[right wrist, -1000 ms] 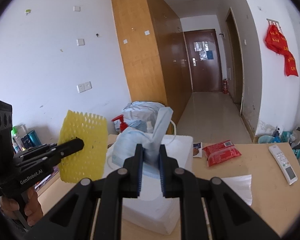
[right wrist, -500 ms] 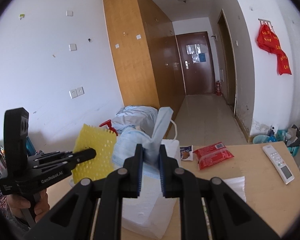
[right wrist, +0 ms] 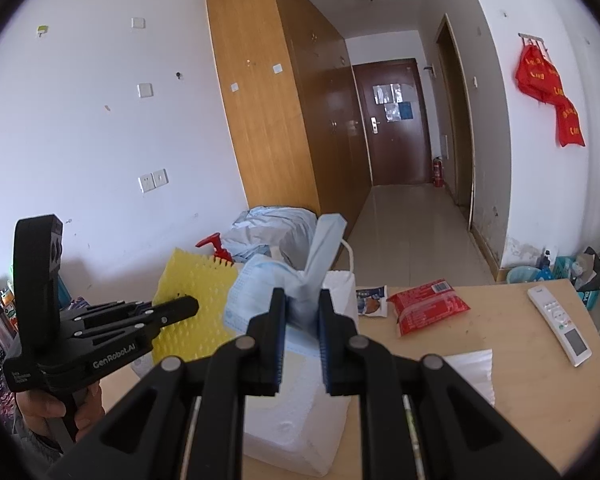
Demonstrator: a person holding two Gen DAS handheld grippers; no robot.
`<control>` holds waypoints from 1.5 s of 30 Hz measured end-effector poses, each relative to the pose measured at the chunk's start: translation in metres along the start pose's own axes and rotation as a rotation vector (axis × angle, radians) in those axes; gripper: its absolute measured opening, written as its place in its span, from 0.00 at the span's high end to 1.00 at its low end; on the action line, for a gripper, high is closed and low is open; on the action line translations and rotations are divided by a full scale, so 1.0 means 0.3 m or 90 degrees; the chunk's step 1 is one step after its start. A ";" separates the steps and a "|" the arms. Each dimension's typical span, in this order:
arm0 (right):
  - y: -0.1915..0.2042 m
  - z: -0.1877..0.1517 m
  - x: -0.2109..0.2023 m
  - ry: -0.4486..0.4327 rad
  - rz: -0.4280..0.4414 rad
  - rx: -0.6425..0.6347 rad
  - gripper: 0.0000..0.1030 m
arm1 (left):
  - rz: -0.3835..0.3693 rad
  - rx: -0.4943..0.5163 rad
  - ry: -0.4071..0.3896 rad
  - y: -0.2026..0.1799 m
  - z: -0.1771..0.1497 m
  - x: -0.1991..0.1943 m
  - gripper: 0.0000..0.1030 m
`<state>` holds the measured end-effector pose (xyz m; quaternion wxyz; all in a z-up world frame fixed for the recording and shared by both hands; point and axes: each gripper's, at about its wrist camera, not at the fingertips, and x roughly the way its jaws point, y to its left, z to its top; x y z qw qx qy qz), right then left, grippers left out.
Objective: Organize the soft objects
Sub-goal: 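Open the left tool to drop the yellow net into the foam box, then open the right tool to drop the blue mask into the foam box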
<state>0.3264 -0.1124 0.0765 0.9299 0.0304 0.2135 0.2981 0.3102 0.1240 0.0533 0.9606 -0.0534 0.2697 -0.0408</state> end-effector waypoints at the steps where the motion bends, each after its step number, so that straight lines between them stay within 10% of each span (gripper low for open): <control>1: 0.001 0.001 0.000 0.000 0.000 -0.001 0.83 | 0.004 0.001 0.000 -0.001 0.000 0.001 0.90; 4: -0.005 0.001 0.004 -0.001 -0.004 -0.001 0.83 | 0.014 0.002 0.001 0.002 -0.001 0.000 0.69; 6: -0.008 -0.002 0.007 -0.001 -0.003 0.000 0.83 | 0.018 0.001 -0.008 0.006 0.000 -0.010 0.23; 9: -0.007 -0.004 0.008 0.000 -0.003 0.000 0.83 | 0.051 0.009 -0.049 0.002 -0.002 -0.048 0.01; 45: 0.087 -0.010 0.083 0.043 0.035 -0.024 0.83 | 0.061 -0.022 -0.064 0.104 -0.048 -0.128 0.01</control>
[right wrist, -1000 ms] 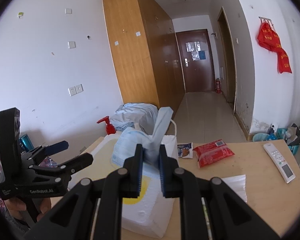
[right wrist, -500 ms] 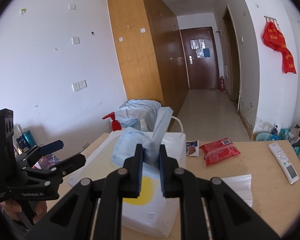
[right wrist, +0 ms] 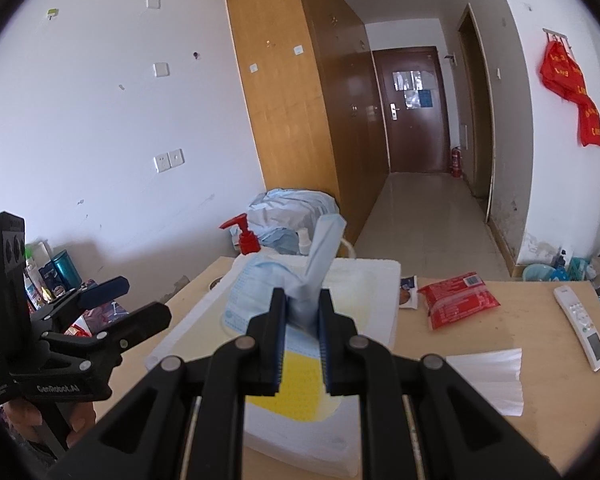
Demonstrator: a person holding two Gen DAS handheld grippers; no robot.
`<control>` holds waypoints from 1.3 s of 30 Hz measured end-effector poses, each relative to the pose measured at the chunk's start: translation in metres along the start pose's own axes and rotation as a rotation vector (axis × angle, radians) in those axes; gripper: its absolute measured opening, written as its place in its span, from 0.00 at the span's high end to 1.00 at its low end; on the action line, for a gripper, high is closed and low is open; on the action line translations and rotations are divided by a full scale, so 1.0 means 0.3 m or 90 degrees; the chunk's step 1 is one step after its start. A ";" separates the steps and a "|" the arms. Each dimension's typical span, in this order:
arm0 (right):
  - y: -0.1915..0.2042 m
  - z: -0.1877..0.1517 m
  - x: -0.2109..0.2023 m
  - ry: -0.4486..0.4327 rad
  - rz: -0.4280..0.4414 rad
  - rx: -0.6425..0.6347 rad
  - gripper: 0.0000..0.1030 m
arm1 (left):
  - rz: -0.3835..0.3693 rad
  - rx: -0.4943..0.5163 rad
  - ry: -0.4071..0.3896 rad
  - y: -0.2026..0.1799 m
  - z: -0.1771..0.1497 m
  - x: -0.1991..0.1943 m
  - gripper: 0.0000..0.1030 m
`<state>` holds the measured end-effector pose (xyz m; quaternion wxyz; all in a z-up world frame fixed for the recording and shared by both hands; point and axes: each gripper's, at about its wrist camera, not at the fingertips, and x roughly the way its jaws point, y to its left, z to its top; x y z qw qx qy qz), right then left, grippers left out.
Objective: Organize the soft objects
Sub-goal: 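Open the right tool to drop the blue mask into the foam box, then withdraw both tools from the foam box toward the grey sock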
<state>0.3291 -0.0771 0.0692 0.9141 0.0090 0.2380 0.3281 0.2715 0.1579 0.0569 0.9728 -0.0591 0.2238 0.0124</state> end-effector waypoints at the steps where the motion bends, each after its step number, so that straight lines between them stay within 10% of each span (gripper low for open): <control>1: 0.004 0.001 0.003 0.001 -0.001 -0.001 0.83 | 0.001 -0.001 0.000 0.001 0.001 -0.001 0.01; 9: 0.009 0.000 0.043 0.019 -0.005 -0.006 0.82 | 0.007 -0.011 -0.001 0.010 0.005 -0.012 0.01; 14: 0.015 -0.003 0.063 0.029 -0.012 -0.017 0.39 | 0.006 -0.006 -0.007 0.015 0.004 -0.028 0.01; 17: 0.021 -0.002 0.049 0.018 -0.012 -0.019 0.30 | 0.007 -0.009 -0.007 0.018 0.003 -0.032 0.01; 39: 0.034 -0.018 -0.103 -0.009 -0.030 -0.007 0.25 | 0.000 0.004 -0.030 -0.042 -0.013 -0.165 0.01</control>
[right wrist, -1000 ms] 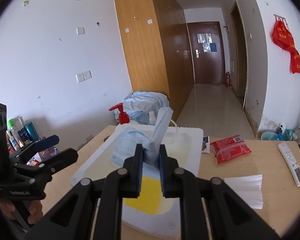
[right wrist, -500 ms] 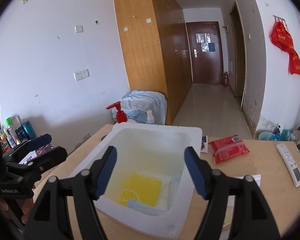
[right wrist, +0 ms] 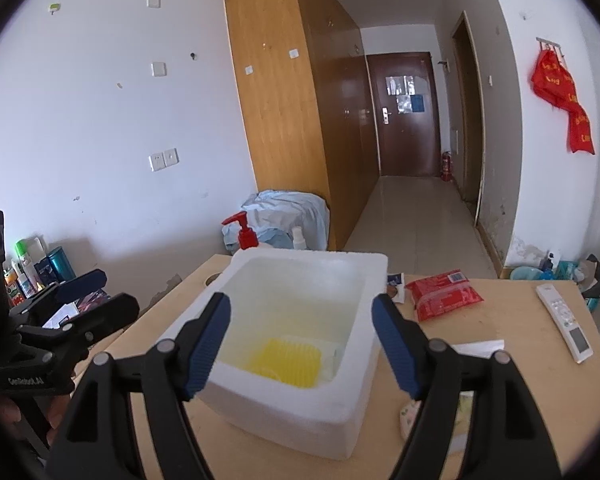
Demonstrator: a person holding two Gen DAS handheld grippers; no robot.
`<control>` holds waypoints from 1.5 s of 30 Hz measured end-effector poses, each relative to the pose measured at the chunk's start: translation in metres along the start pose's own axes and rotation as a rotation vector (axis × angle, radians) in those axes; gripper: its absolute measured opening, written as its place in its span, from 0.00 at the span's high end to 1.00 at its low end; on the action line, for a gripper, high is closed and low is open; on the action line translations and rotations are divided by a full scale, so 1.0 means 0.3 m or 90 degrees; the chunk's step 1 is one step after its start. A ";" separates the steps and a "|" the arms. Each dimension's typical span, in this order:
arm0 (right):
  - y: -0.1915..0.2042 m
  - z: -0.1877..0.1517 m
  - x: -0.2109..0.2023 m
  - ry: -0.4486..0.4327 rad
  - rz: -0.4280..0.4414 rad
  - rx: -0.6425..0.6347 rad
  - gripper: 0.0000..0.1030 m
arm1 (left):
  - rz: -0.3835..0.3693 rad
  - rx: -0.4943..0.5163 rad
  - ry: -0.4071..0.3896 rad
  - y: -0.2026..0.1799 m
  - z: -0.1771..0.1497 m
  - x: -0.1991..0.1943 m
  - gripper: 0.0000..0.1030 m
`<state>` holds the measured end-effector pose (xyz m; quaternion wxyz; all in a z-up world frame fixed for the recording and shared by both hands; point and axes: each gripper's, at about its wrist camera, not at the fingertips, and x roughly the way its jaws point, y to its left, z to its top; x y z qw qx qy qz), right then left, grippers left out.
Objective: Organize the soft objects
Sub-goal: 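Withdraw both tools from the foam box toward the grey sock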
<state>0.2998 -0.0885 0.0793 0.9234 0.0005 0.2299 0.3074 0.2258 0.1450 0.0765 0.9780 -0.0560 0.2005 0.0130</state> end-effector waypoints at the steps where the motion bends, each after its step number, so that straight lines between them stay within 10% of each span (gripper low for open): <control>1: 0.000 -0.002 -0.011 -0.003 -0.001 0.001 0.25 | 0.000 0.000 -0.004 -0.004 -0.001 -0.012 0.01; 45: 0.013 -0.364 -0.398 -0.105 -0.028 0.006 0.05 | -0.035 0.010 -0.128 -0.134 -0.360 -0.361 0.00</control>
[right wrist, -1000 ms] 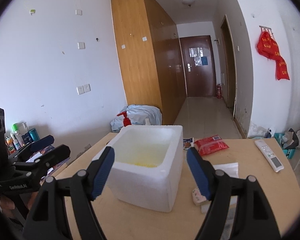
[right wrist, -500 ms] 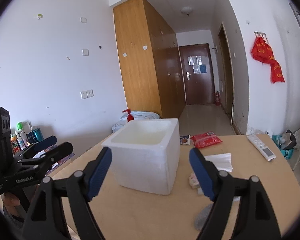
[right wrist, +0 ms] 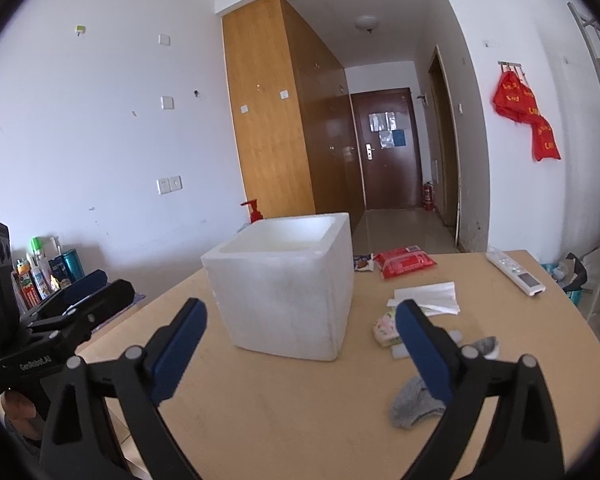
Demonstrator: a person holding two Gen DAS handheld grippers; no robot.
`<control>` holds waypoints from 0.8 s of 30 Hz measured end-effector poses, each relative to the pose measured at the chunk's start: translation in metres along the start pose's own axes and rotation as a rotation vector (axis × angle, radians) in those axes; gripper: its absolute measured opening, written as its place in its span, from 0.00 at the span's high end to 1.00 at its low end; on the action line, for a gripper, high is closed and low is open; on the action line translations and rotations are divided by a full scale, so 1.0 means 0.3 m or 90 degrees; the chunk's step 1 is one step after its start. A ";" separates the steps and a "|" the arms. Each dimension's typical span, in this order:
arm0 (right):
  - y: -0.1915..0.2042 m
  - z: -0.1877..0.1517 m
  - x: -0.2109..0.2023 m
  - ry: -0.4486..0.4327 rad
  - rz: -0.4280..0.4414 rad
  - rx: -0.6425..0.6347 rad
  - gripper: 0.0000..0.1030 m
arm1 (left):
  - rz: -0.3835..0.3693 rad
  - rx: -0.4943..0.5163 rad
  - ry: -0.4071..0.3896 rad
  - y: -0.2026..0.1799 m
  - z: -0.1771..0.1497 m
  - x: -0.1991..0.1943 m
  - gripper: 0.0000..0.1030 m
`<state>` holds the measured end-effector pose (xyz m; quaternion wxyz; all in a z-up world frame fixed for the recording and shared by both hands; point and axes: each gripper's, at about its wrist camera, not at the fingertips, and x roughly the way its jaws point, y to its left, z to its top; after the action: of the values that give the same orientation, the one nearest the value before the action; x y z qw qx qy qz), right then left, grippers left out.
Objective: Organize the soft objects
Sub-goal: 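Withdraw both tools from the foam box toward the grey sock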
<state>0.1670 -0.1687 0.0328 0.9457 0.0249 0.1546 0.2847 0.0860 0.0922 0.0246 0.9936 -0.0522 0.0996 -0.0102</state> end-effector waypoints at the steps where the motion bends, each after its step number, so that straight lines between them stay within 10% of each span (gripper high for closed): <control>1: 0.001 -0.005 -0.003 -0.002 -0.001 -0.002 0.04 | -0.001 0.001 0.003 -0.002 -0.005 0.001 0.00; 24: -0.061 -0.043 -0.061 0.013 -0.068 0.034 0.02 | -0.075 0.012 0.051 -0.108 -0.065 0.080 0.00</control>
<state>0.1584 -0.1944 0.0232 0.9571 0.0391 0.1727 0.2294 0.1053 0.0574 0.0043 0.9870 -0.0483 0.1360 -0.0715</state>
